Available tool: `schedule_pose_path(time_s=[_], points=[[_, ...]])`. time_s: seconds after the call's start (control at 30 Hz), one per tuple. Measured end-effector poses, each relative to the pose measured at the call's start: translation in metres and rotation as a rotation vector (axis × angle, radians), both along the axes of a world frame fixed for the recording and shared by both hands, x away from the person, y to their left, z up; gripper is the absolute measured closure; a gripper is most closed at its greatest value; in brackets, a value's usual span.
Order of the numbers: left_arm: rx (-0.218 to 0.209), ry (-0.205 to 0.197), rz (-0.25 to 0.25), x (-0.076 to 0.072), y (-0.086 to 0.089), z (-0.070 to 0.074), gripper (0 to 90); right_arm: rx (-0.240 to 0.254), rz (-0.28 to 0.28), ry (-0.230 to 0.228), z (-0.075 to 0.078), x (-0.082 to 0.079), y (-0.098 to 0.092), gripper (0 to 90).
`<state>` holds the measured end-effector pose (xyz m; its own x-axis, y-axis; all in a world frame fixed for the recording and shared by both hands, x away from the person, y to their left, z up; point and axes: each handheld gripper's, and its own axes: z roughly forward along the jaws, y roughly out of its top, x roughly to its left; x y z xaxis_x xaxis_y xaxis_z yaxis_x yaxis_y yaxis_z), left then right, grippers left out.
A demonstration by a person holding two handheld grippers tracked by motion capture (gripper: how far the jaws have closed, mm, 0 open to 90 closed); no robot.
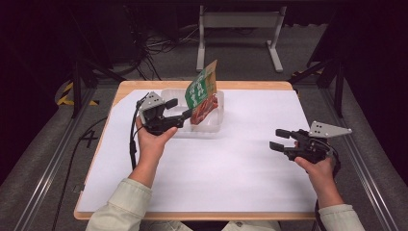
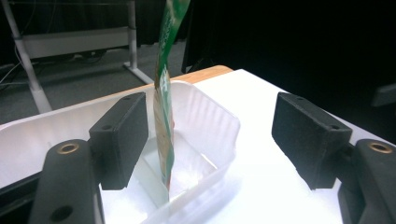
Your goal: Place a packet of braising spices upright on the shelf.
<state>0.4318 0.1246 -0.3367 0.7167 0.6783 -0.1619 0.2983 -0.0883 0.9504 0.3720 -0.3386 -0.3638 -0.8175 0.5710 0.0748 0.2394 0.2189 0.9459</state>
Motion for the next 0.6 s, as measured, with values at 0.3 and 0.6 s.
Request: schedule_pose_path(time_s=[0.3, 0.6], points=[[0.081, -0.031, -0.026, -0.037, 0.030, -0.006, 21.1, -0.015, 0.032, 0.055, -0.006, 0.016, 0.012, 35.0], [0.089, -0.017, -0.046, -0.062, 0.054, -0.015, 20.4, -0.026, 0.024, 0.091, -0.010, 0.020, 0.013, 28.8]])
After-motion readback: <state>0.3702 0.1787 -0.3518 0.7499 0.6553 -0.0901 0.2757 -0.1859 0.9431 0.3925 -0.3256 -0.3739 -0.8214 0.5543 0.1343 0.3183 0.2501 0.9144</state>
